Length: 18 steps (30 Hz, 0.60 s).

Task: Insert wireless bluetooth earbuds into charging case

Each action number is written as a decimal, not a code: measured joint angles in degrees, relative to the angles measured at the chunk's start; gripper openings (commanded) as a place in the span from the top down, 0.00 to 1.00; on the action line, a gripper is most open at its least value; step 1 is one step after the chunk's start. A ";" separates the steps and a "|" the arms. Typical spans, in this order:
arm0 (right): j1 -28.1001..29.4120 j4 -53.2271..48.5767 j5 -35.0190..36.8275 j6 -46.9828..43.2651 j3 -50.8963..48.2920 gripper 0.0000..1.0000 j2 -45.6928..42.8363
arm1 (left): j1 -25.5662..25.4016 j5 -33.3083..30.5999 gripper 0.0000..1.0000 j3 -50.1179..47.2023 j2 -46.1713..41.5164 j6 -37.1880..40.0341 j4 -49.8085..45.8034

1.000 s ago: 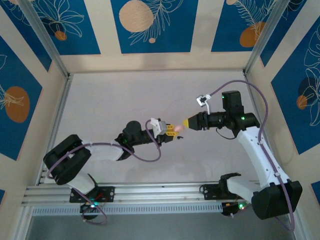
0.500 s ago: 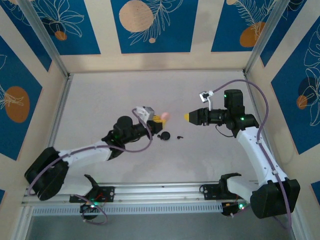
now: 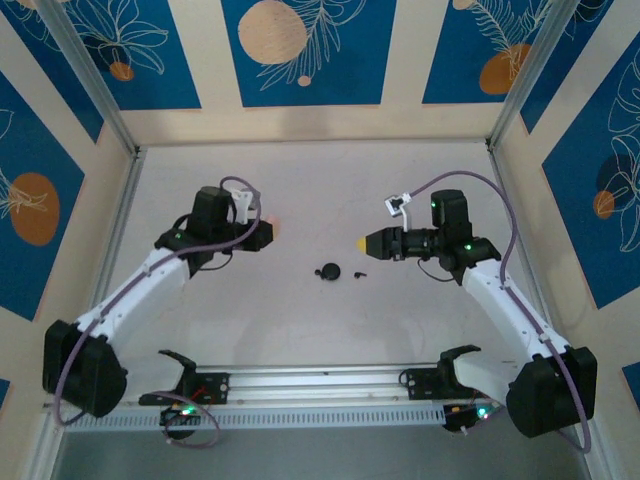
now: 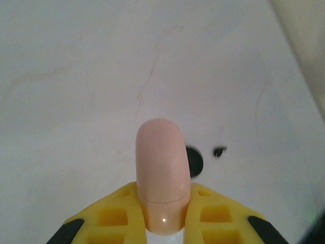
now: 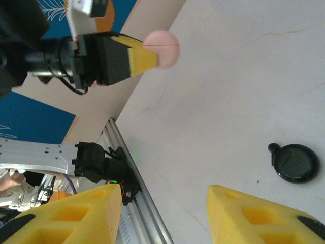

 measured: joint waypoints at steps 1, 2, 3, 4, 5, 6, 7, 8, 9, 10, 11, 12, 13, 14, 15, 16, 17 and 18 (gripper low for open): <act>0.61 0.17 0.46 0.22 0.00 0.52 -0.02 | 0.39 1.22 0.85 1.97 2.45 0.85 -2.89; 1.14 0.26 0.92 0.44 0.00 0.52 -0.09 | 0.61 2.36 0.85 4.00 5.07 1.66 -5.60; 1.55 0.31 1.27 0.46 0.00 0.52 -0.22 | 0.72 3.28 0.85 5.75 7.50 2.60 -7.96; 1.84 0.39 1.62 0.57 -0.02 0.52 -0.44 | 0.85 4.26 0.85 7.58 10.12 3.48 -10.38; 1.99 0.44 2.14 0.68 -0.07 0.52 -0.76 | 0.96 4.98 0.85 9.11 12.31 4.39 -12.37; 2.05 0.46 2.47 0.76 -0.11 0.52 -1.16 | 1.09 5.53 0.85 10.43 14.29 5.14 -14.10; 2.14 0.46 2.84 0.87 -0.13 0.52 -1.64 | 1.22 6.08 0.86 11.74 16.11 5.92 -15.65; 2.25 0.55 3.28 0.90 -0.17 0.52 -2.23 | 1.38 6.62 0.86 13.07 17.94 6.54 -17.20; 2.25 0.63 3.63 0.90 -0.26 0.52 -2.89 | 1.51 6.93 0.86 14.08 19.28 7.10 -18.25; 2.29 0.81 3.93 0.96 -0.48 0.52 -3.72 | 1.66 7.45 0.86 15.34 20.74 7.63 -19.45; 2.29 0.92 4.17 1.09 -0.79 0.52 -4.50 | 1.88 7.93 0.86 16.59 22.12 8.22 -20.41; 2.29 1.01 4.46 1.16 -1.09 0.52 -5.22 | 2.10 8.39 0.86 17.51 23.19 8.57 -20.94; 2.29 1.05 4.70 1.33 -1.33 0.52 -5.81 | 2.40 8.98 0.86 18.62 24.48 8.92 -21.64; 2.29 1.09 4.96 1.36 -1.64 0.52 -6.36 | 2.80 9.66 0.86 19.69 25.83 9.22 -22.21; 2.29 1.09 5.03 1.46 -1.92 0.52 -6.78 | 3.15 10.05 0.86 20.46 26.93 9.57 -22.56; 2.29 1.07 5.20 1.51 -2.27 0.52 -7.26 | 3.61 10.51 0.86 21.22 28.20 10.01 -22.86; 2.29 1.07 5.40 1.51 -2.64 0.52 -7.67 | 4.04 10.95 0.86 21.79 29.53 10.40 -23.04; 2.29 1.03 5.57 1.51 -3.02 0.52 -8.07 | 4.46 11.28 0.86 22.23 30.71 10.54 -23.34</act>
